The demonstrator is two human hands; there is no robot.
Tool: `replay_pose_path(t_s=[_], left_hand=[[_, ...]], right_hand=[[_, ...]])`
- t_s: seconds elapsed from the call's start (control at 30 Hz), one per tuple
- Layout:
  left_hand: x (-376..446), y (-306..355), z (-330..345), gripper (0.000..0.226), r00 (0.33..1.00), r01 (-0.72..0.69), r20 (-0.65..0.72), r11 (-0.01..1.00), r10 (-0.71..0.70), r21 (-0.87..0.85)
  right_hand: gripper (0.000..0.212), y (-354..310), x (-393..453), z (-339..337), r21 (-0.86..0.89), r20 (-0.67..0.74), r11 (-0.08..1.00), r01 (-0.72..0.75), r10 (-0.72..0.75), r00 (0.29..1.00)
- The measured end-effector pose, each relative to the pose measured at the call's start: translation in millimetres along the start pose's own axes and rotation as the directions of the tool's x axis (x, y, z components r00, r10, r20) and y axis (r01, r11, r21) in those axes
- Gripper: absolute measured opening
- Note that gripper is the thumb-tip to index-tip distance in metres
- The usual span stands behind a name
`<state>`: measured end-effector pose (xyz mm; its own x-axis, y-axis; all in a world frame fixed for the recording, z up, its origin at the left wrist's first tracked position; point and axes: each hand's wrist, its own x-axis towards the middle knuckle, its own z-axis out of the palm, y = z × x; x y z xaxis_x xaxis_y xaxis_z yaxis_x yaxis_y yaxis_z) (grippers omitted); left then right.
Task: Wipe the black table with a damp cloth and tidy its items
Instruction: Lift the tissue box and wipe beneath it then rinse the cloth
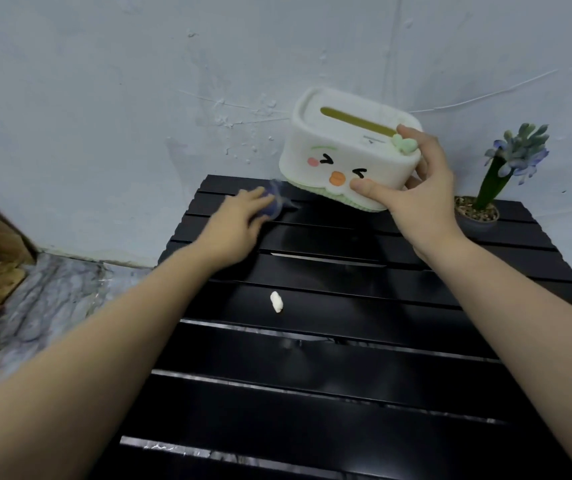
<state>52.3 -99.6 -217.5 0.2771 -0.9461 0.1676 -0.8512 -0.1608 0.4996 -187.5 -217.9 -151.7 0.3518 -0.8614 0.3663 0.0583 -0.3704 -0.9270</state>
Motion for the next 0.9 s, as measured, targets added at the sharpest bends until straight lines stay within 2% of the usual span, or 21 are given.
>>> replay_pose_path(t_s=[0.1,0.13,0.2,0.27,0.37,0.53,0.6,0.7,0.8,0.87,0.9], left_hand=[[-25,39,15,0.04,0.961,-0.239,0.12,0.965,0.251,-0.106],[-33,50,16,0.039,0.938,-0.28,0.168,0.948,0.304,-0.152],[-45,64,10,0.036,0.904,-0.268,0.259,0.924,0.339,-0.273],[-48,68,-9,0.035,0.903,-0.166,0.312,0.91,0.295,-0.38],[-45,43,-53,0.032,0.943,0.013,0.299,0.88,0.147,-0.474],[-29,-13,-109,0.023,0.979,0.205,0.121,0.796,-0.165,-0.569],[-17,-30,-112,0.024,0.963,0.252,0.061,0.807,-0.261,-0.534],[-5,-41,-96,0.042,0.93,0.352,0.089,0.792,-0.357,-0.499],[0,-44,-70,0.037,0.959,0.266,-0.006,0.906,-0.284,-0.33],[-3,-44,-56,0.049,0.981,0.178,0.086,0.981,-0.171,-0.076],[-5,-45,-51,0.058,0.979,0.159,0.12,0.986,-0.163,0.047]], right_hand=[[0.083,3,-1,9,-0.008,0.003,1.0,0.012,-0.012,1.0],[0.083,4,-1,11,-0.012,0.0,1.0,0.014,-0.014,1.0],[0.083,7,-3,14,-0.015,-0.004,1.0,0.013,-0.013,1.0],[0.083,12,-5,14,-0.019,0.009,1.0,0.007,-0.007,1.0],[0.084,19,-10,14,-0.036,0.033,0.999,-0.019,0.02,0.999],[0.086,35,-17,12,-0.083,0.079,0.995,-0.054,0.061,0.995],[0.09,37,-19,14,-0.081,0.089,0.994,-0.07,0.077,0.993],[0.098,36,-20,19,-0.075,0.118,0.994,-0.077,0.085,0.989],[0.111,38,-21,20,-0.11,0.139,0.99,-0.09,0.105,0.985],[0.12,37,-29,21,-0.14,0.101,0.976,-0.168,0.183,0.978],[0.119,35,-37,22,-0.171,0.065,0.963,-0.21,0.224,0.972]])
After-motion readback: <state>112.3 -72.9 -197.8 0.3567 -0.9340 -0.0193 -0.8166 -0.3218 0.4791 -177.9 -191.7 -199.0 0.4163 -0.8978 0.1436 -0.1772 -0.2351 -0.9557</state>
